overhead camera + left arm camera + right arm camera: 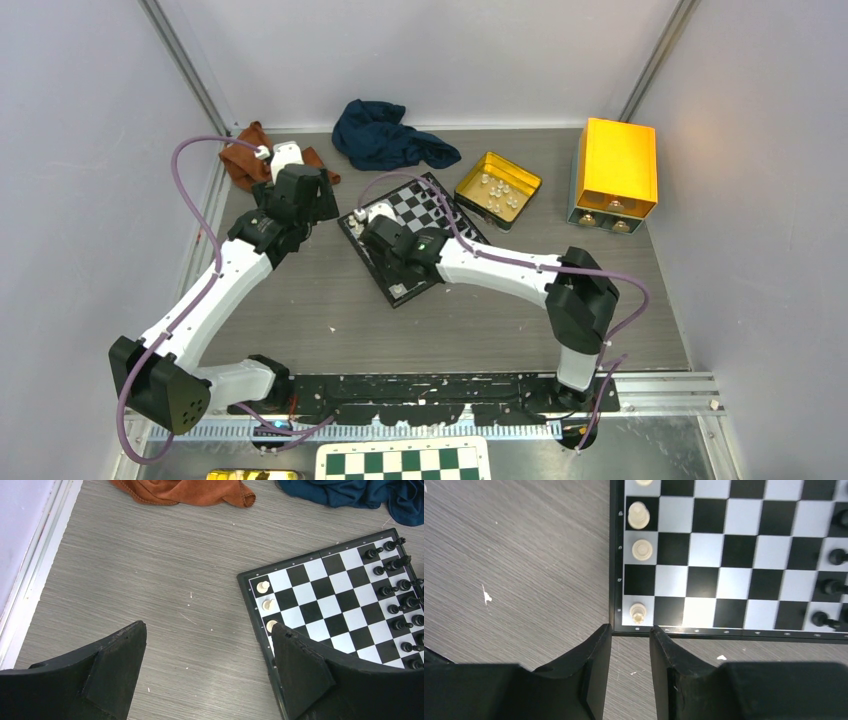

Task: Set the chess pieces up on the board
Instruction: Place the chess piece on the chessboard, then pick up the chess piece from the storage box.

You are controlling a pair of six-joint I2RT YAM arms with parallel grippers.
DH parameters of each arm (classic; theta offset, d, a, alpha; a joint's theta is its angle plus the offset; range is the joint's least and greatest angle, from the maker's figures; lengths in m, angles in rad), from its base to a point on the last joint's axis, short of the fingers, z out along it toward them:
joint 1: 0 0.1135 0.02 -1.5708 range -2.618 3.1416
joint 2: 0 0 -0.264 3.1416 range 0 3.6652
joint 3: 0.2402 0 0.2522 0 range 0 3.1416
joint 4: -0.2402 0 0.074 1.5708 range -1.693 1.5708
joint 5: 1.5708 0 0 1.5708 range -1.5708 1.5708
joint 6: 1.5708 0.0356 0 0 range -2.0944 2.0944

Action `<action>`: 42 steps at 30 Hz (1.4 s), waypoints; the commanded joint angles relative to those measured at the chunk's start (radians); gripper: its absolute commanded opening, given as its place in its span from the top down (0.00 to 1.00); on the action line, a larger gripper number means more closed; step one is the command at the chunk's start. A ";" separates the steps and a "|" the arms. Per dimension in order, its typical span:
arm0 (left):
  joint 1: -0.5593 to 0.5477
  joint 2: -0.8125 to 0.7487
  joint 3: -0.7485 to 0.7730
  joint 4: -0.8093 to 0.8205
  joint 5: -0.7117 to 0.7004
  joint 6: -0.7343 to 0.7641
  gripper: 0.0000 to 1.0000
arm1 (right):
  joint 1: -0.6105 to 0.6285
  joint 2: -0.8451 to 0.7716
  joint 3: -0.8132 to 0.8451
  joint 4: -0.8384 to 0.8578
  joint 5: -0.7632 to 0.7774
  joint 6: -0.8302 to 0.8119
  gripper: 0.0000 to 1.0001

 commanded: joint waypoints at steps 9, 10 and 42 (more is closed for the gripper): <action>0.006 0.010 0.031 0.060 -0.013 0.010 0.00 | -0.333 0.019 0.247 0.006 0.165 -0.055 0.49; 0.006 0.011 0.031 0.060 -0.014 0.012 0.00 | -0.366 0.036 0.264 0.015 0.164 -0.060 0.49; 0.007 0.143 0.095 0.056 -0.032 0.036 0.00 | -0.750 0.478 0.613 0.045 0.041 -0.026 0.45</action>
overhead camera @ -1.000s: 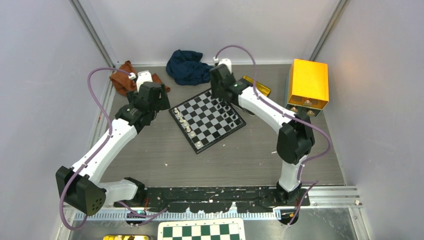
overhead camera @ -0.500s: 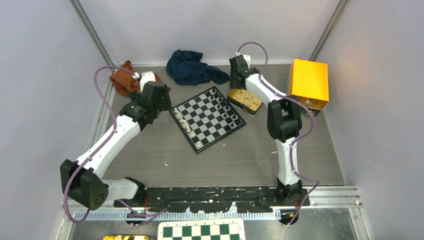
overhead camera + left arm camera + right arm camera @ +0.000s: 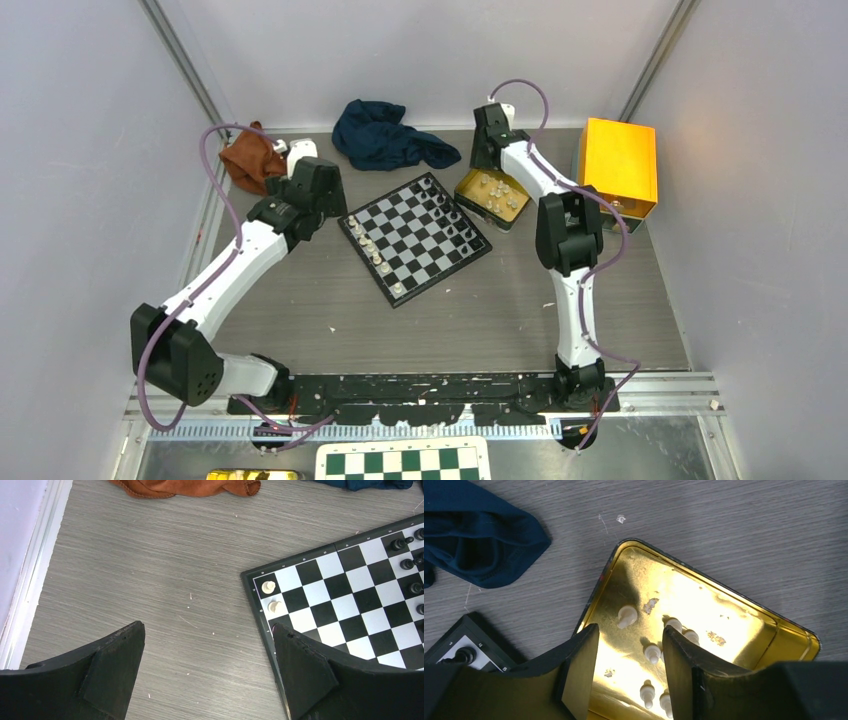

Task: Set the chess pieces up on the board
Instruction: Pick up the chess piece from the storage box.

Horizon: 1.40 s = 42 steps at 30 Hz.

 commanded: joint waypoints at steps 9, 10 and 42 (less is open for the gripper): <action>0.014 0.024 0.050 0.058 -0.029 0.012 0.00 | -0.001 0.046 0.072 0.028 -0.034 0.014 0.49; 0.014 0.027 0.050 0.060 -0.029 0.014 0.00 | -0.002 0.049 0.073 0.028 -0.035 0.014 0.49; 0.020 0.048 0.044 0.066 -0.021 0.014 0.00 | -0.019 0.077 0.047 0.029 -0.058 0.025 0.70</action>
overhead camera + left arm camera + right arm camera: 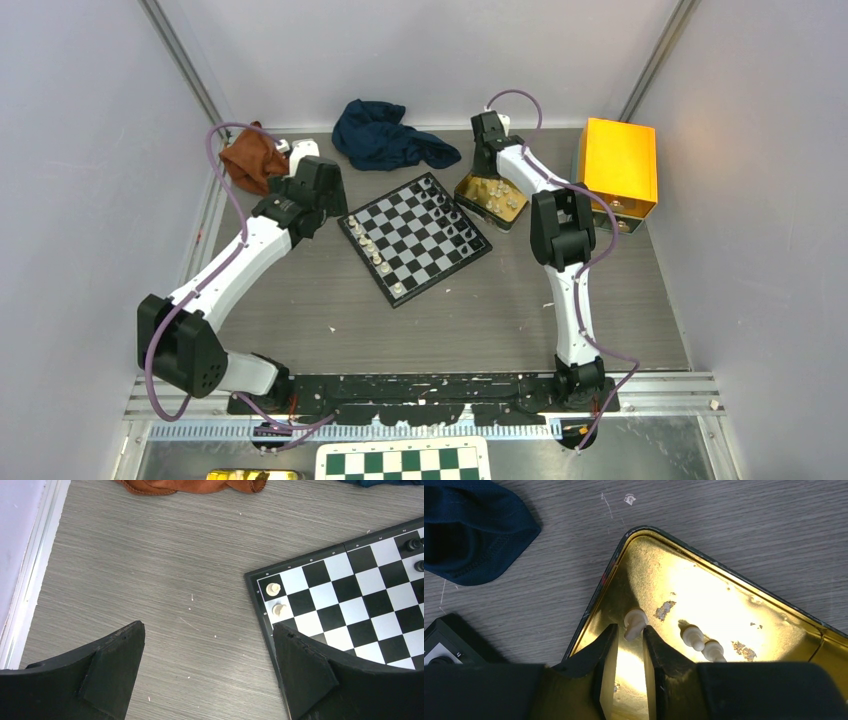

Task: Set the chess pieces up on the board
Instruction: Pick up the chess piece from the storage box.

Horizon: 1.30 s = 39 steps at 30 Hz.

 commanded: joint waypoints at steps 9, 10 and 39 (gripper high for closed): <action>0.007 0.000 0.033 0.050 -0.021 0.010 0.00 | -0.013 -0.010 0.013 0.025 -0.001 0.001 0.82; 0.007 -0.002 0.033 0.049 -0.021 0.010 0.00 | -0.013 -0.011 0.011 0.025 -0.001 0.001 0.83; 0.008 -0.094 0.015 0.002 0.010 -0.025 0.00 | 0.062 -0.333 -0.222 0.041 0.082 -0.094 0.99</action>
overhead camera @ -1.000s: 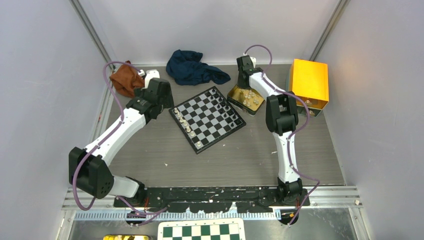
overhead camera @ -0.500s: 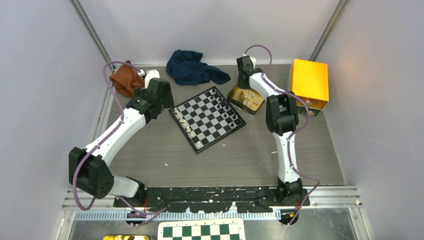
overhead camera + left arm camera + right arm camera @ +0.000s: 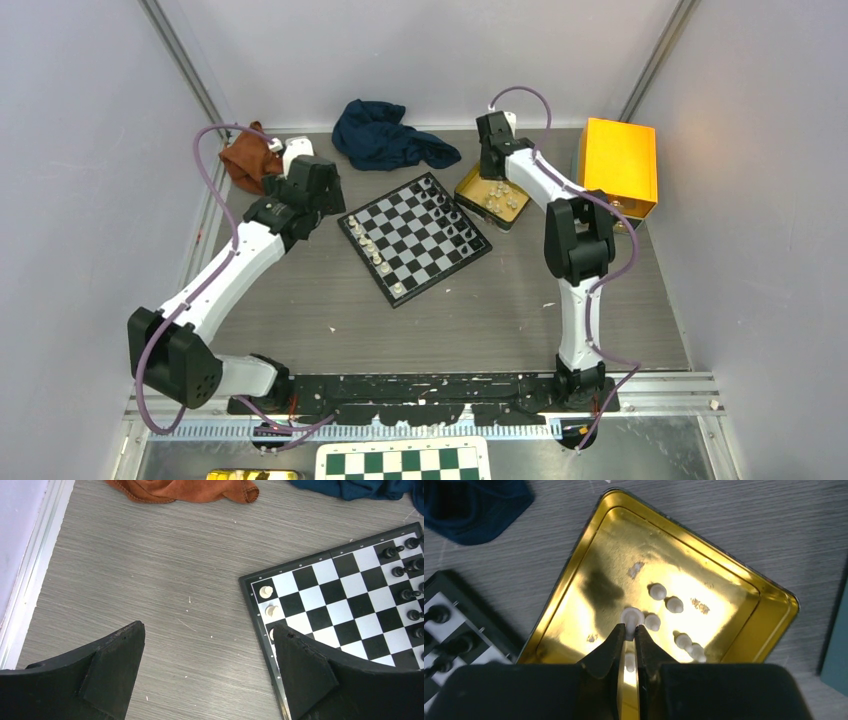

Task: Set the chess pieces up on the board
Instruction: Pick up the chess piece from the storage box, then place the chess piece on the chessboard.

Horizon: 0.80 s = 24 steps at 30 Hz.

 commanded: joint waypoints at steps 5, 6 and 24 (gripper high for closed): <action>0.008 -0.066 0.009 0.003 0.019 -0.028 0.00 | 0.127 -0.263 -0.109 -0.034 0.019 -0.054 0.99; 0.008 -0.069 0.006 0.004 0.020 -0.030 0.00 | 0.146 -0.289 -0.129 -0.046 0.014 -0.057 0.99; 0.008 -0.147 -0.035 -0.013 -0.002 -0.046 0.00 | 0.589 -0.446 -0.280 -0.162 -0.049 0.067 0.99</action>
